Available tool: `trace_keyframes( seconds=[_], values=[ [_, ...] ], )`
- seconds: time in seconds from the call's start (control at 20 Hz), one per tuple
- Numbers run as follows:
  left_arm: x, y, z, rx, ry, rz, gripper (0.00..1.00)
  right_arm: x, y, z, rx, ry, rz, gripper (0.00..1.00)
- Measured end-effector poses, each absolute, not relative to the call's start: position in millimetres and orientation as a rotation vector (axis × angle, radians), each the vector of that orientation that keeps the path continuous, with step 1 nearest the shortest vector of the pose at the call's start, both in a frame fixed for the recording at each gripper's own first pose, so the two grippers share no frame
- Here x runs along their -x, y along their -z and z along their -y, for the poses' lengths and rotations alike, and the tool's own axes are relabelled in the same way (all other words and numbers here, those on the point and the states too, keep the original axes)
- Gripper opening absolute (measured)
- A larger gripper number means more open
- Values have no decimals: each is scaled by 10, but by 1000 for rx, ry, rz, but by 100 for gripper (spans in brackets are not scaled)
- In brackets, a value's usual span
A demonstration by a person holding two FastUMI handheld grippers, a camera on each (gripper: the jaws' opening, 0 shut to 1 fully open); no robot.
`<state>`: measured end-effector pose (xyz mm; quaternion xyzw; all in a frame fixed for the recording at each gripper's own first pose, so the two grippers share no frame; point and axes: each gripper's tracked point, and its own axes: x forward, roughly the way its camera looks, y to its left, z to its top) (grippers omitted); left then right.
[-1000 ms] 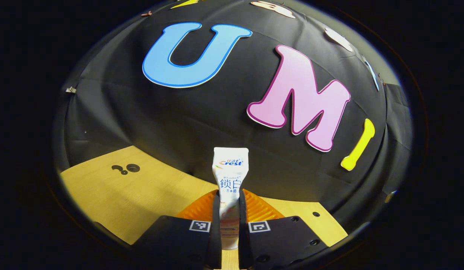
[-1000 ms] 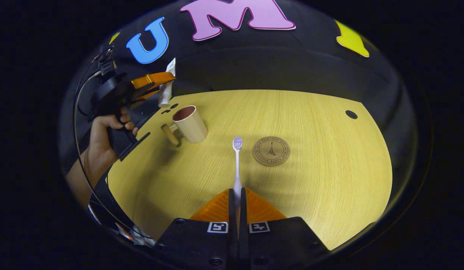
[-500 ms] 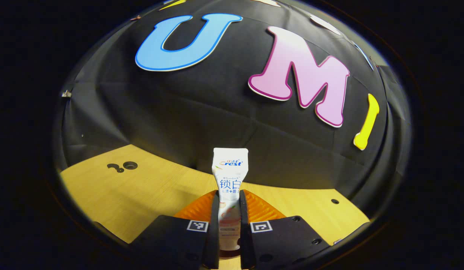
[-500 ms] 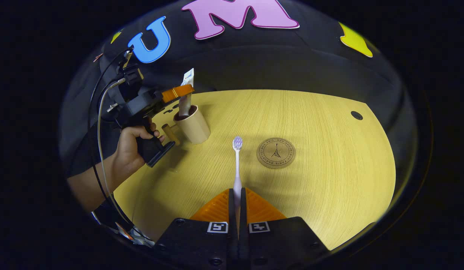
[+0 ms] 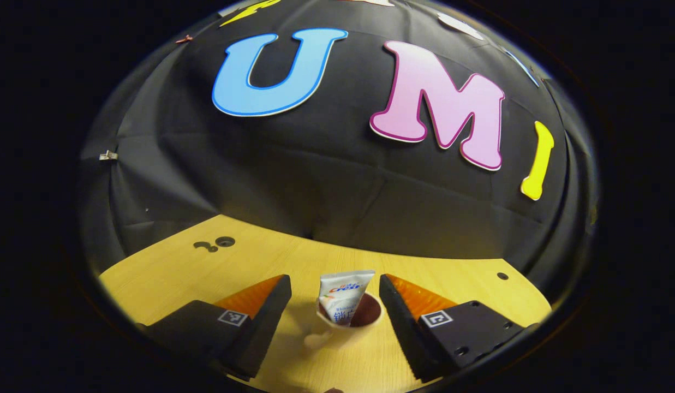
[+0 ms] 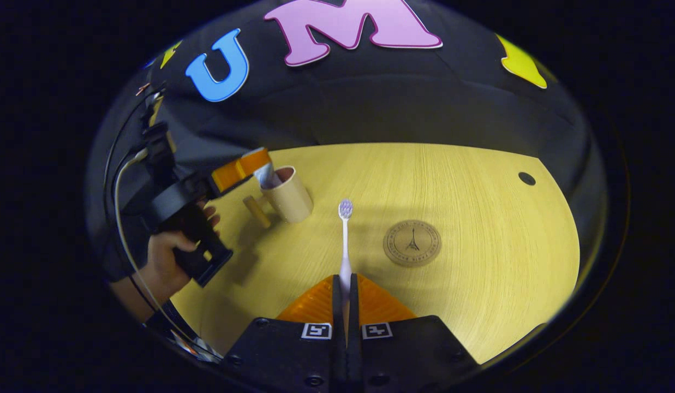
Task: Put the toothbrush and toothpaste on the desktop into the cup, then pick up the cup and place it on the coaster on the desktop.
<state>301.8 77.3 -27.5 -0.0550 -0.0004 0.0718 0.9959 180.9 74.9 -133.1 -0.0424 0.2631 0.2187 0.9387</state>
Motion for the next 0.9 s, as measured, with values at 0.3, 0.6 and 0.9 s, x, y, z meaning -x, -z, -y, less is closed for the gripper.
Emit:
trace_keyframes(
  seconds=[0.3,0.6,0.9],
  values=[
    [-1897,926,-913,165,-231,-172,97,-2227,763,-1271,36,-519,-379,5],
    [-1335,1241,-1089,214,-322,-223,98,-2590,341,-1941,11,-574,-231,5],
    [-990,1241,-1211,249,-362,-210,98,-3079,262,-2636,-44,-657,-79,5]
  ],
)
